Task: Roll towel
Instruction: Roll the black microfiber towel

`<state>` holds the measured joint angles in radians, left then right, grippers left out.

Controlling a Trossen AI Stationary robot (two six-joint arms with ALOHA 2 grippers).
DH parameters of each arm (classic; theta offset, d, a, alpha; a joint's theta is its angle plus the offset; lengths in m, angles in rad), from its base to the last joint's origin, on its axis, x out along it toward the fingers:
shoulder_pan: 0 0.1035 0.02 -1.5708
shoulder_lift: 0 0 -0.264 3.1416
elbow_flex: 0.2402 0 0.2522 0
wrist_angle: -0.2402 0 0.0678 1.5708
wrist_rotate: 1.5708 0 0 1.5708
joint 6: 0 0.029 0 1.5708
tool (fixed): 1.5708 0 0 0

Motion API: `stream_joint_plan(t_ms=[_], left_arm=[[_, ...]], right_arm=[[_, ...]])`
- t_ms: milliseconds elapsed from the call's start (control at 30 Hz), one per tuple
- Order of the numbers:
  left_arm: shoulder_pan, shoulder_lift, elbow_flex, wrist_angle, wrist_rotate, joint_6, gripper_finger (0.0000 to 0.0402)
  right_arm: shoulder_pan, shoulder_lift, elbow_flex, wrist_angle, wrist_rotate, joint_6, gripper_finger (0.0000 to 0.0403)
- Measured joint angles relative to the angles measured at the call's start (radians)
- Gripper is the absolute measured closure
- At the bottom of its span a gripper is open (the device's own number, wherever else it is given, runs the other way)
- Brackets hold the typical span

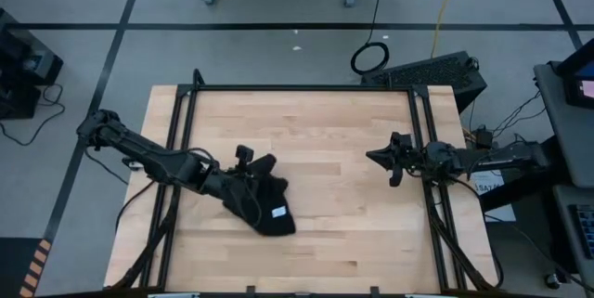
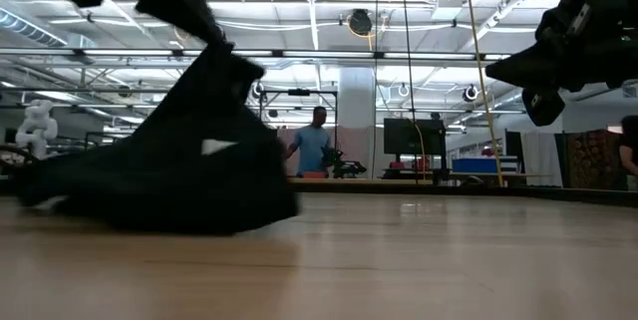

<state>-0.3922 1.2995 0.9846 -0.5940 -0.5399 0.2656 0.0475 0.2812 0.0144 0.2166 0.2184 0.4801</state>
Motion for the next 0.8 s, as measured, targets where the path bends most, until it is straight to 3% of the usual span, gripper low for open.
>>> stream_joint_plan(t_ms=[267,400,633,800], left_arm=[[0.042,-0.008,0.001,0.168,0.008,0.061,0.0401],[0.063,-0.008,0.001,0.206,0.011,0.065,0.0401],[0.089,-0.008,0.001,0.247,0.055,0.108,0.0401],[0.106,-0.008,0.000,0.292,0.065,0.118,0.0401]], right_arm=[[0.000,0.263,0.030,0.076,0.014,0.048,0.0386],[0.000,0.409,0.030,0.177,0.015,0.085,0.0349],[0.001,0.682,0.068,0.508,-0.003,0.102,0.0271],[0.000,0.884,0.239,0.484,-0.040,0.152,0.0223]])
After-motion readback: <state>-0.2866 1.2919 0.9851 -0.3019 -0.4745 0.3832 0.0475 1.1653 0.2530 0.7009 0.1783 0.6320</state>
